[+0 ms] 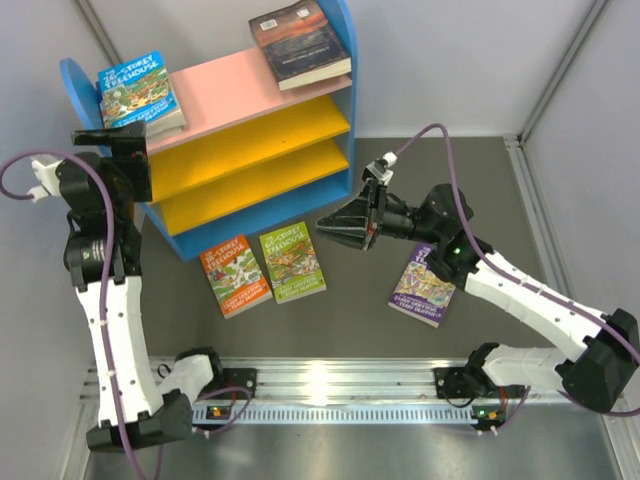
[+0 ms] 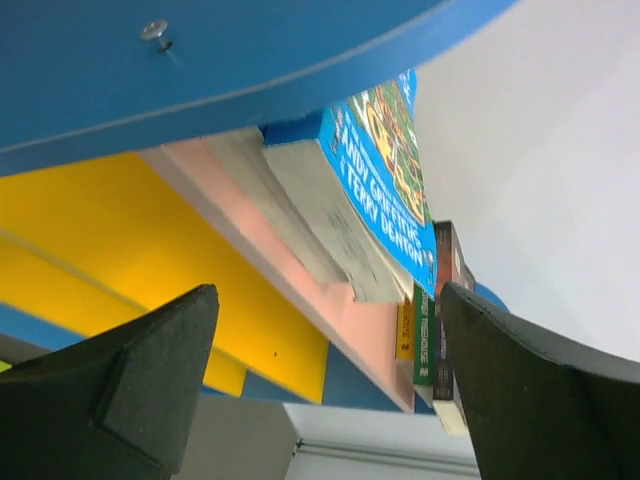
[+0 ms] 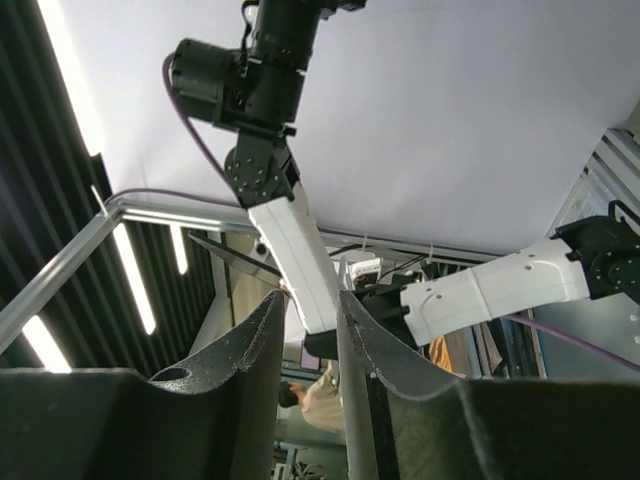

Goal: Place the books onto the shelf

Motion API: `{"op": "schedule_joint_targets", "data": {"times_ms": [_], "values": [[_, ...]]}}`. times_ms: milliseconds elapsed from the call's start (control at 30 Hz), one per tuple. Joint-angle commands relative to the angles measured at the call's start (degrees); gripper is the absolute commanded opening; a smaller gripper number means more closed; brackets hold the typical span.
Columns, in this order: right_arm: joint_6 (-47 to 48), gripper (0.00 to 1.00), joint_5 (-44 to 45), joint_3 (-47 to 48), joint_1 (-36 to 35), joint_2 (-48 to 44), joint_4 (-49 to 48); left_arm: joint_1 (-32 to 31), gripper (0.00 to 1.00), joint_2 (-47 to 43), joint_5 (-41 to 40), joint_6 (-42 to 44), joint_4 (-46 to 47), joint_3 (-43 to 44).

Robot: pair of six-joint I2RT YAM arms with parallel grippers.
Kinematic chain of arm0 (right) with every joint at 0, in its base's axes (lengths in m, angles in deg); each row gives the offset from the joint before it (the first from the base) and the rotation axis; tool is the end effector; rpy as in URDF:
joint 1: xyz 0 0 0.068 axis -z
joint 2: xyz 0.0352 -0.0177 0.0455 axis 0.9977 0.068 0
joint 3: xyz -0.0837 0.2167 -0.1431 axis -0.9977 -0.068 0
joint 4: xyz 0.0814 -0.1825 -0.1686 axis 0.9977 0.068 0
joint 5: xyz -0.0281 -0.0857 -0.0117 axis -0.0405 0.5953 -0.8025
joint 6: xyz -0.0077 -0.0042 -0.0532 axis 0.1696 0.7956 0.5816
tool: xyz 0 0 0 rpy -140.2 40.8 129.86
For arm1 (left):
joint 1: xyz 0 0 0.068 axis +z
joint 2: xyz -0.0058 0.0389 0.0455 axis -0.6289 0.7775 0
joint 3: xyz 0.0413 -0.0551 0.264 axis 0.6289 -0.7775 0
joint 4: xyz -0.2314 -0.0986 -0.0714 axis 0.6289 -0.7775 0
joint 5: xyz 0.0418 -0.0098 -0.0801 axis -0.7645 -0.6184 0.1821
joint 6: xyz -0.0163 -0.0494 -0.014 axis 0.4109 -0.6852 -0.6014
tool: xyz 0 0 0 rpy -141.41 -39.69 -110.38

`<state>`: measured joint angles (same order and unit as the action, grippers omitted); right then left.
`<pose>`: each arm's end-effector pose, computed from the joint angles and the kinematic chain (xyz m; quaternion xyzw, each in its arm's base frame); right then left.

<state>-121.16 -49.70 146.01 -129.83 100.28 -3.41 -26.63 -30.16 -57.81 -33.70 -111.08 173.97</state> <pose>0.1808 0.2026 0.3962 0.0296 0.6422 0.7615 0.0824 0.1802 0.0429 0.4904 -0.5349 0.5276 -0.3045 0.5854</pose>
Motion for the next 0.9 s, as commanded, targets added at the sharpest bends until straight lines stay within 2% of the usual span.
{"op": "schedule_joint_targets", "data": {"times_ms": [0,133,200,300,367,400,500,733,867], "values": [[2.9,0.28,-0.6,-0.2,0.6,-1.9,-0.8,0.2,0.99,-3.5,0.7,-0.8,-1.1,0.1],[6.1,0.33,-1.0,-1.0,0.8,-2.4,3.3,0.2,0.99,-4.3,1.8,2.0,-4.8,4.1],[10.1,0.43,-1.3,-1.2,1.5,-2.4,6.1,0.2,0.99,-4.8,4.2,3.1,-6.6,4.9],[19.2,0.60,-0.7,0.2,2.5,-1.6,17.4,0.2,0.99,-5.7,10.5,6.6,-9.1,4.5],[24.6,0.73,0.2,1.6,2.8,-0.1,28.9,0.3,0.99,-7.3,15.0,9.4,-10.3,0.3],[29.7,0.75,1.5,2.8,2.9,1.6,32.7,0.2,0.99,-8.7,18.1,10.3,-12.0,-1.3],[36.6,0.79,3.7,4.3,2.9,6.5,42.9,0.2,0.99,-12.8,22.2,13.5,-13.5,-8.7],[42.3,0.79,5.7,4.0,2.9,16.4,49.0,0.0,0.99,-17.8,31.8,21.9,-15.0,-30.6],[44.9,0.81,6.6,5.4,2.9,21.2,50.0,-3.2,0.99,-20.3,28.7,23.0,-13.6,-38.5]]}}
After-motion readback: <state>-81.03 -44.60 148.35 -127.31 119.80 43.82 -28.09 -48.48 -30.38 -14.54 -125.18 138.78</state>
